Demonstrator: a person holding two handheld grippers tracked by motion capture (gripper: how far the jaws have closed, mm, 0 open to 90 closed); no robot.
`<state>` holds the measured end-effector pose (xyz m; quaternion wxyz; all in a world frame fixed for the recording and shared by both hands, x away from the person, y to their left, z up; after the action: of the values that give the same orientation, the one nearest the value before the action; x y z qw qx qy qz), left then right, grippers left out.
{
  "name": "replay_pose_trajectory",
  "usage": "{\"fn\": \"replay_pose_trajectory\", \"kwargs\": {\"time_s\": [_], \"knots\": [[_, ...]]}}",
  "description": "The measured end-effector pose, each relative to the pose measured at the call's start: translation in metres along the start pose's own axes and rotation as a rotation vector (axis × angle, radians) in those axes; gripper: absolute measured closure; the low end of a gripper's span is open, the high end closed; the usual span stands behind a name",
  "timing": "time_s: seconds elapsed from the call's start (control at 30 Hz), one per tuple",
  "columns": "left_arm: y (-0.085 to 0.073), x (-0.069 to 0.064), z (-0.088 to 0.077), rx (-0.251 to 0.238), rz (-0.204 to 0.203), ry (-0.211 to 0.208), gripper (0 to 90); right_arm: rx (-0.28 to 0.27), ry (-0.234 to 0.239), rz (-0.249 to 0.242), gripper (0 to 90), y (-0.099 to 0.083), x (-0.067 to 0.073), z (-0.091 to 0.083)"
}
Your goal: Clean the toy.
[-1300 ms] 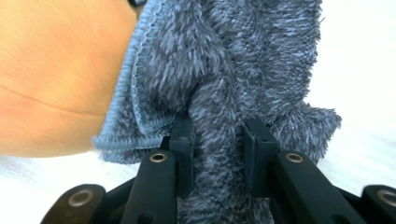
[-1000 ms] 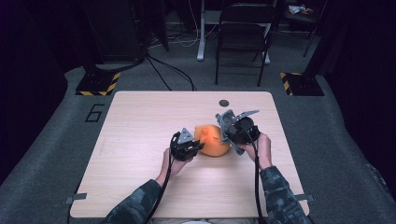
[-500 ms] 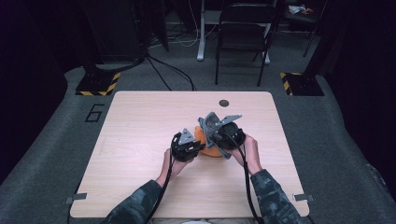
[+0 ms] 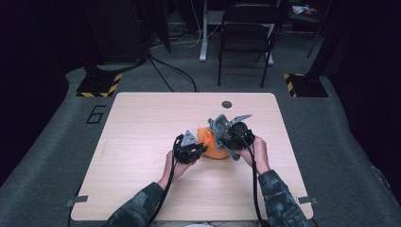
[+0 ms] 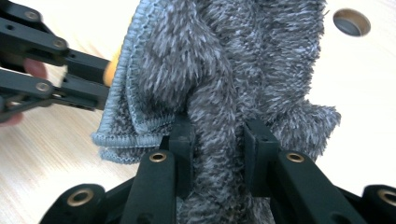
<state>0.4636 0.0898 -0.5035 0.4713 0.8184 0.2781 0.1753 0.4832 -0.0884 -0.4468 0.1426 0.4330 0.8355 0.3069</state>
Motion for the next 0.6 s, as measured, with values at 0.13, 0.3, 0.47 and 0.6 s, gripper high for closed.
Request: {"fn": "replay_pose_trajectory", "kwargs": {"time_s": [0.13, 0.3, 0.47, 0.6], "knots": [[0.0, 0.0, 0.0, 0.0, -0.002, -0.003, 79.0, 0.016, -0.009, 0.025, 69.1, -0.003, -0.009, 0.002], [0.0, 0.0, 0.0, 0.001, 0.002, 0.0, 79.0, 0.033, -0.013, 0.051, 69.0, -0.009, -0.02, 0.007], [0.0, 0.0, 0.0, 0.001, 0.01, 0.001, 79.0, 0.051, -0.014, 0.088, 69.1, -0.015, -0.03, 0.012], [0.0, 0.001, 0.0, 0.004, 0.006, -0.008, 79.0, 0.072, -0.035, 0.105, 69.0, -0.019, -0.036, 0.016]]}}
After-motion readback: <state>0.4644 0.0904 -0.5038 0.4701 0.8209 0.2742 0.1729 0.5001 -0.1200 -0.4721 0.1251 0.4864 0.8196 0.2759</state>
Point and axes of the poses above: each handheld gripper's, and its own axes: z roughly forward along the jaws, y roughly out of its top, x roughly to its left, the point moved 4 cm from there along z, roughly forward along the jaws, and after that the axes turned 5 degrees about z, right-handed, at the moved point
